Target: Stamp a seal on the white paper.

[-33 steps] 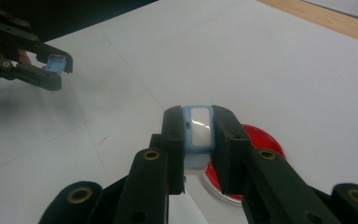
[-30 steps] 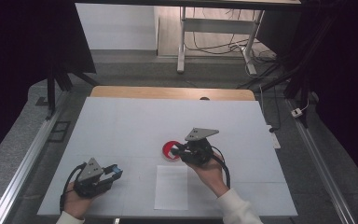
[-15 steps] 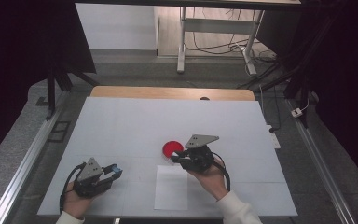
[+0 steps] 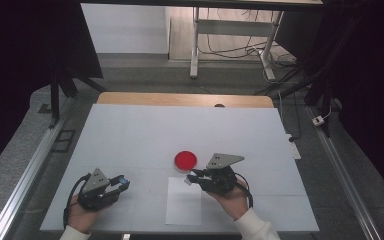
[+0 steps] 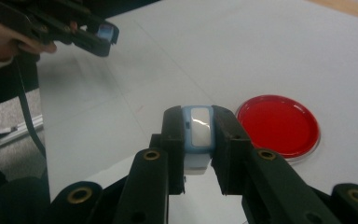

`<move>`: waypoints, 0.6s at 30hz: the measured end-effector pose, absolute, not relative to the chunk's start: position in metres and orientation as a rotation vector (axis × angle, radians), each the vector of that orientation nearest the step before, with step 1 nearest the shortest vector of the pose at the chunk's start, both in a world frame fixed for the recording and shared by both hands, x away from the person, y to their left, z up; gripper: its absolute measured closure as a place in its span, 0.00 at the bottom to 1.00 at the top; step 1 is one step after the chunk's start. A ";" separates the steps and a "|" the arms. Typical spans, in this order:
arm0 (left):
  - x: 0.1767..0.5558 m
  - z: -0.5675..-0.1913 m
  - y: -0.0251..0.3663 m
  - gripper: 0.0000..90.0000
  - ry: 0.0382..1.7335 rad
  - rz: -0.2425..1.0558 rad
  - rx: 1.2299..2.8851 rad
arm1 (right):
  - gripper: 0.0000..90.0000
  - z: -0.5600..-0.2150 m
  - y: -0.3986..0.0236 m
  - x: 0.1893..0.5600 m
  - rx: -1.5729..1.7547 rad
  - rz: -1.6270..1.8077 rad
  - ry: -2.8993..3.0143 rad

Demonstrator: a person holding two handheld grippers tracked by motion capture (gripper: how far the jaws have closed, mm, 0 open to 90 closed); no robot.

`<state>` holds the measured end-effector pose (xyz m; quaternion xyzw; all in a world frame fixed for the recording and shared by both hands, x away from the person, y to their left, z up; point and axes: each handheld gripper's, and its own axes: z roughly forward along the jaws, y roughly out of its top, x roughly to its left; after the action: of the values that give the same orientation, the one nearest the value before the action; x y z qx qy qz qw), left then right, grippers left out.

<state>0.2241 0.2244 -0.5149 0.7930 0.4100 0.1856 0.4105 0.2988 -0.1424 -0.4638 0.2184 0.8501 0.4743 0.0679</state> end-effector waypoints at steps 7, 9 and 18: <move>0.217 -0.515 0.228 0.72 1.062 0.458 1.971 | 0.83 -0.462 -0.153 0.293 0.619 1.444 2.549; 0.218 -0.515 0.228 0.72 1.057 0.455 1.970 | 0.83 -0.465 -0.152 0.294 0.609 1.450 2.559; 0.214 -0.516 0.234 0.72 1.029 0.424 1.959 | 0.83 -0.471 -0.143 0.291 0.549 1.408 2.591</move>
<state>0.2138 0.2344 -0.5163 0.7851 0.4124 0.1699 0.4299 0.2906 -0.1431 -0.4705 0.1826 0.8616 0.4682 0.0710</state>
